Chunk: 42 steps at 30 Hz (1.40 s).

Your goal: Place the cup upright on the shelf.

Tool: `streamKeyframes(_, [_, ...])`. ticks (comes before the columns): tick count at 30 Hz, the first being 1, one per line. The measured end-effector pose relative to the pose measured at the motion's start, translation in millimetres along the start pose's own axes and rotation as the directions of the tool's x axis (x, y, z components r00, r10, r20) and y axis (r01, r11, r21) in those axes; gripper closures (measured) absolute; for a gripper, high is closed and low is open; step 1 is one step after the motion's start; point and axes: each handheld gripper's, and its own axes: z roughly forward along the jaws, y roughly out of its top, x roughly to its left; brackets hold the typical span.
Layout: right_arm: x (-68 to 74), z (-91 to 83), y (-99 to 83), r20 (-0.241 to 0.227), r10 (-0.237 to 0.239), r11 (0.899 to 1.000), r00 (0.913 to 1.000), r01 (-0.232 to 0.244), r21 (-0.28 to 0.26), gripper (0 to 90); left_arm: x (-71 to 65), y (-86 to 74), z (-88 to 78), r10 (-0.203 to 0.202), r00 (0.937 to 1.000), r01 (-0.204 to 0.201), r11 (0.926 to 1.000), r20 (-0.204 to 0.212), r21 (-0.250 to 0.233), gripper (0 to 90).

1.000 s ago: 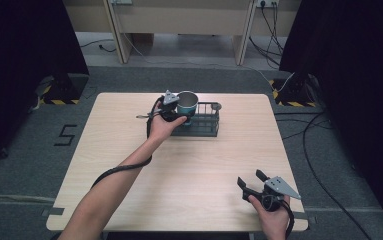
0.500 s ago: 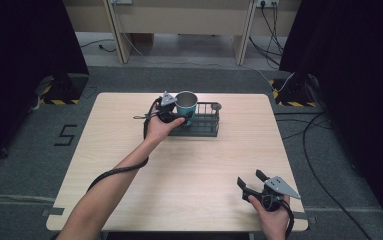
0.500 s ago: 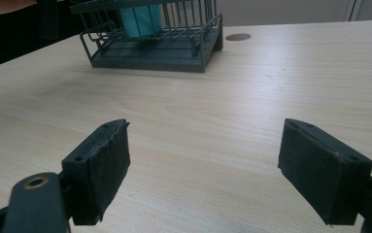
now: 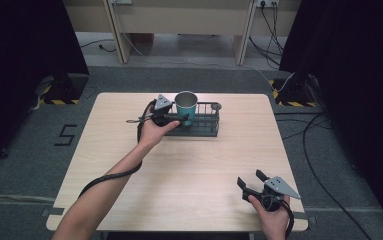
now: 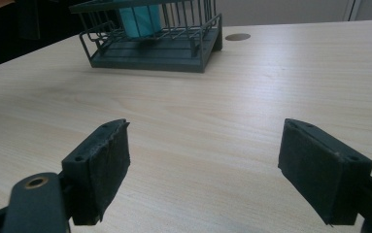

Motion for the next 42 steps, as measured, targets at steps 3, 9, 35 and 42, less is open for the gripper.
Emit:
streamKeyframes(3, [0.3, 0.0, 0.1, 0.001, 0.001, 1.000, 1.0000, -0.001, 0.002, 19.6, 0.9, 1.4, -8.7, 0.010, 0.9999, -0.010, 0.9998, -0.002, -0.015, 14.2])
streamKeyframes(9, [0.2, 0.0, 0.1, 0.003, 0.001, 1.000, 1.0000, -0.001, 0.003, 19.6, 1.8, 3.3, -25.4, 0.020, 0.9998, -0.020, 0.9995, 0.004, -0.025, 14.2])
streamKeyframes(35, [0.6, 0.2, 0.0, 0.006, 0.002, 1.000, 1.0000, -0.002, 0.002, 19.6, 10.0, -14.6, -87.5, 0.008, 1.0000, -0.008, 0.9990, 0.002, -0.043, 14.3])
streamKeyframes(42, [0.7, 0.3, 0.1, 0.006, 0.001, 1.000, 1.0000, -0.001, 0.003, 19.6, 10.2, -21.1, -102.0, 0.001, 1.0000, -0.001, 0.9987, 0.001, -0.051, 14.3])
